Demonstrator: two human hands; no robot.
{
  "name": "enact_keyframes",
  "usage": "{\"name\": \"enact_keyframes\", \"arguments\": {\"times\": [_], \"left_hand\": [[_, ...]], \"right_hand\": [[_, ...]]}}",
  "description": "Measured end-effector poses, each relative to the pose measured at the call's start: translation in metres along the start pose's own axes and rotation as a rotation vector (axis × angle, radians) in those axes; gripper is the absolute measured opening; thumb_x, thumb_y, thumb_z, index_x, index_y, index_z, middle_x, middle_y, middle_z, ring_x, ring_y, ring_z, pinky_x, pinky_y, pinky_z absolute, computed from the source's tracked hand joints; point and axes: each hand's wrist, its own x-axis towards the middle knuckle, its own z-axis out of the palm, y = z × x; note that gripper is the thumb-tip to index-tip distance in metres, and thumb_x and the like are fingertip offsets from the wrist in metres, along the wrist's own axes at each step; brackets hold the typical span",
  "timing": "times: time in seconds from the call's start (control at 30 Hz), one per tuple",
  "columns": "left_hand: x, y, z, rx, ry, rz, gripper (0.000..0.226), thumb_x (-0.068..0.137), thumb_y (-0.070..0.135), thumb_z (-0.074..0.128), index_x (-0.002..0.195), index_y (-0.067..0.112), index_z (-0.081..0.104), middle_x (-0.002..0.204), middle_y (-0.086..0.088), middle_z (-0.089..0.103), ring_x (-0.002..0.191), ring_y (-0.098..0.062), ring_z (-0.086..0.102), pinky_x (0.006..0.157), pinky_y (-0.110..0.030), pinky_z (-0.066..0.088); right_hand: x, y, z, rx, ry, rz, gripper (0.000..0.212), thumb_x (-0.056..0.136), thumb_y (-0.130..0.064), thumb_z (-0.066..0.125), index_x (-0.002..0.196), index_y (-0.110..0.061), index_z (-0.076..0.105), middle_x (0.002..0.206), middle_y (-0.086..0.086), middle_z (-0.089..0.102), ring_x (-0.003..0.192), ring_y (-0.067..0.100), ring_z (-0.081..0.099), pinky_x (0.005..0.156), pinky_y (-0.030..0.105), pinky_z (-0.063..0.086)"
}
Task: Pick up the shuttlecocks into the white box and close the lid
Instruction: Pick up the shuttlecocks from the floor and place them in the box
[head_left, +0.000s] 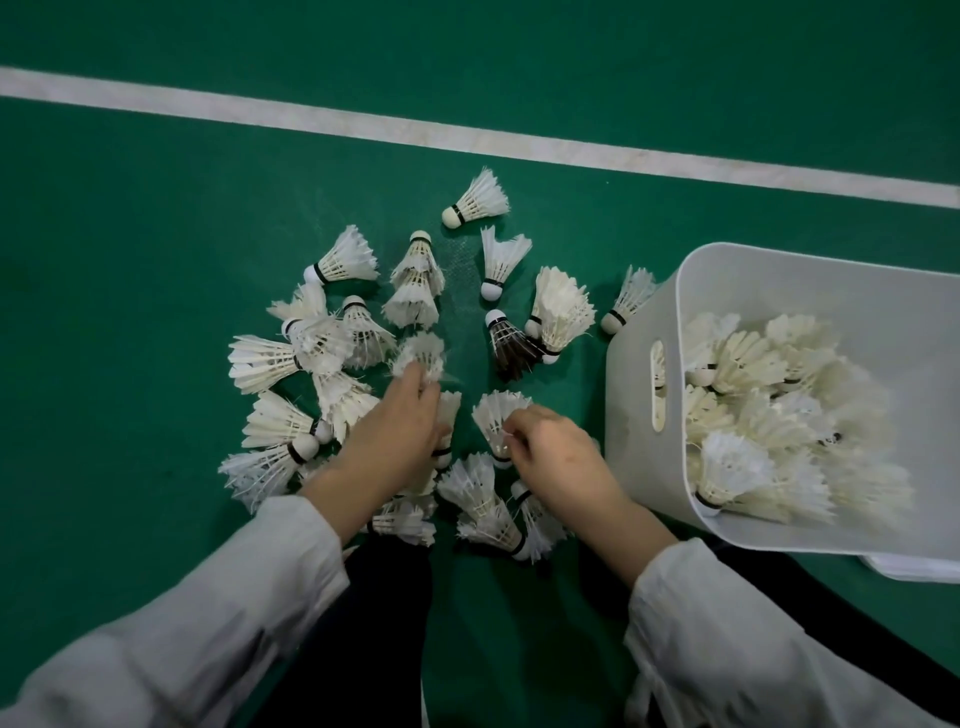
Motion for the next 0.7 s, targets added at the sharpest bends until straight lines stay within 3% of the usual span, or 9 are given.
{"name": "enact_keyframes", "arguments": {"times": [0.13,0.27,0.33,0.43,0.53,0.7], "left_hand": [[-0.008,-0.003,0.001,0.097,-0.066,-0.034,0.044,0.080,0.000,0.060,0.122,0.003,0.046,0.130,-0.012,0.033,0.101,-0.021,0.048,0.065,-0.022,0.036],[-0.016,-0.004,-0.029,0.104,0.040,-0.018,0.019,0.088,0.017,0.056,0.105,0.009,0.055,0.122,-0.005,0.041,0.086,-0.015,0.052,0.054,-0.025,0.039],[-0.016,0.002,-0.057,0.080,0.139,0.024,0.021,0.090,0.026,0.053,0.102,0.010,0.057,0.120,-0.003,0.044,0.079,-0.012,0.053,0.050,-0.023,0.044],[-0.012,0.024,-0.111,0.025,0.255,0.106,0.024,0.086,0.030,0.056,0.095,0.008,0.060,0.121,-0.004,0.048,0.075,-0.014,0.057,0.056,-0.024,0.049],[-0.005,0.059,-0.159,0.036,0.270,0.171,0.021,0.086,0.031,0.058,0.097,0.012,0.060,0.124,0.002,0.044,0.079,-0.015,0.058,0.066,-0.031,0.050],[0.004,0.132,-0.207,0.116,0.254,0.345,0.022,0.085,0.032,0.060,0.098,0.014,0.060,0.125,0.001,0.046,0.076,-0.021,0.053,0.061,-0.031,0.040]], "right_hand": [[-0.001,-0.006,-0.004,-0.012,0.027,-0.049,0.024,0.096,-0.017,0.042,0.108,-0.006,0.060,0.109,0.008,0.059,0.099,0.027,0.056,0.074,0.031,0.042],[-0.003,-0.017,-0.023,-0.102,0.037,-0.167,0.025,0.096,-0.018,0.041,0.107,-0.007,0.061,0.106,0.008,0.059,0.101,0.026,0.054,0.080,0.038,0.048],[-0.005,-0.021,-0.046,-0.154,0.037,-0.232,0.025,0.096,-0.017,0.040,0.109,-0.008,0.060,0.107,0.007,0.058,0.102,0.024,0.053,0.082,0.037,0.047],[-0.017,-0.016,-0.096,-0.239,0.079,-0.333,0.025,0.096,-0.018,0.039,0.108,-0.009,0.059,0.106,0.005,0.059,0.100,0.023,0.054,0.083,0.036,0.048],[-0.042,0.005,-0.151,-0.314,0.159,-0.392,0.021,0.094,-0.020,0.044,0.100,-0.010,0.062,0.099,0.006,0.061,0.093,0.025,0.057,0.080,0.039,0.050],[-0.097,0.061,-0.206,-0.289,0.311,-0.243,0.010,0.088,-0.015,0.058,0.092,-0.011,0.066,0.089,0.003,0.065,0.082,0.023,0.060,0.072,0.029,0.045]]}}
